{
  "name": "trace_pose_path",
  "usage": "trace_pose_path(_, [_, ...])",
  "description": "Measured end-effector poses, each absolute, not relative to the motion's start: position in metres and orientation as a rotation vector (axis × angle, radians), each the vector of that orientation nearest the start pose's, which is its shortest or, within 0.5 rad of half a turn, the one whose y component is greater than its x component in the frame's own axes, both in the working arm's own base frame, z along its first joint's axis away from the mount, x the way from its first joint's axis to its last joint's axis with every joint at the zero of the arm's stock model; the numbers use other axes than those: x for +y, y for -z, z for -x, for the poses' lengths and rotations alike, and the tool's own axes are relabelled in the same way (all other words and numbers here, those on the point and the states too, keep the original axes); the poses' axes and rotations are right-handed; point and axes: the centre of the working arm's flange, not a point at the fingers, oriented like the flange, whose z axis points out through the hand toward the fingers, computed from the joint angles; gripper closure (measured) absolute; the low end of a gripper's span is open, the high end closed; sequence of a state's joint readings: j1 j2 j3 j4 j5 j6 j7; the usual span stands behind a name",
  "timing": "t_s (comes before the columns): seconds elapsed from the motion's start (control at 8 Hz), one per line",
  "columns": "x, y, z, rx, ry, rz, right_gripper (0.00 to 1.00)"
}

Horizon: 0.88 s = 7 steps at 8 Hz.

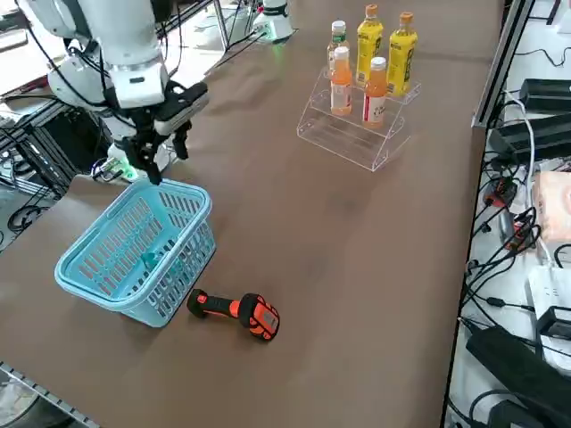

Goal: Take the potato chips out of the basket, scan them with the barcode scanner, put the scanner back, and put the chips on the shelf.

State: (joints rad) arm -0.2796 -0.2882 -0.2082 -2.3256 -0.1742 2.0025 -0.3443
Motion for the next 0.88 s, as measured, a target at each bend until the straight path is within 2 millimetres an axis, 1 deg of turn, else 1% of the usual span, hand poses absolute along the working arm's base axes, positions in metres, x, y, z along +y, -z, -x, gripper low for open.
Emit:
trace_pose_path(0.12, [-0.231,-0.435,-0.383,0.070,-0.091,3.208,0.00])
trace_pose_path(0.38, [-0.255,-0.411,-0.363,0.045,-0.019,3.198,0.00])
trace_pose_path(0.62, [-0.276,-0.381,-0.341,0.039,0.022,3.187,0.00])
trace_pose_path(0.75, [-0.282,-0.367,-0.334,0.033,0.016,3.182,0.00])
trace_pose_path(0.88, [-0.283,-0.356,-0.332,0.027,0.000,3.177,0.00])
